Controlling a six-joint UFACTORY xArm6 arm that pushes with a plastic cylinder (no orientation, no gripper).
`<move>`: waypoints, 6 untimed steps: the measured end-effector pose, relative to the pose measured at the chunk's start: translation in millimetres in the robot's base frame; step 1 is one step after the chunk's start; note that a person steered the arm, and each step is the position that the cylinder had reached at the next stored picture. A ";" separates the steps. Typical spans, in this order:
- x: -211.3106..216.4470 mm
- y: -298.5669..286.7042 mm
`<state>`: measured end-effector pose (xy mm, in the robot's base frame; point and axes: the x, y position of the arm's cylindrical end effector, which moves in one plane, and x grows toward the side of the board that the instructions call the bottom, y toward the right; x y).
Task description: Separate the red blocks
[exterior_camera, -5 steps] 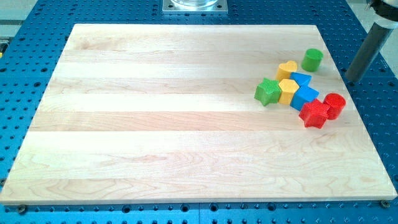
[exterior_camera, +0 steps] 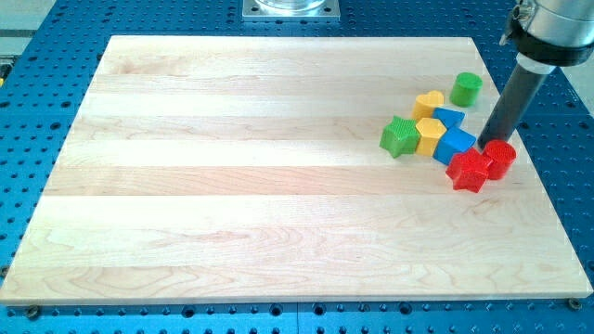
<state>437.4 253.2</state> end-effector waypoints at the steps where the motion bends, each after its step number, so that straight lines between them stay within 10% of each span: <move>1: 34.0 -27.3; 5: 84.8 -31.1; 6: 33.7 -39.6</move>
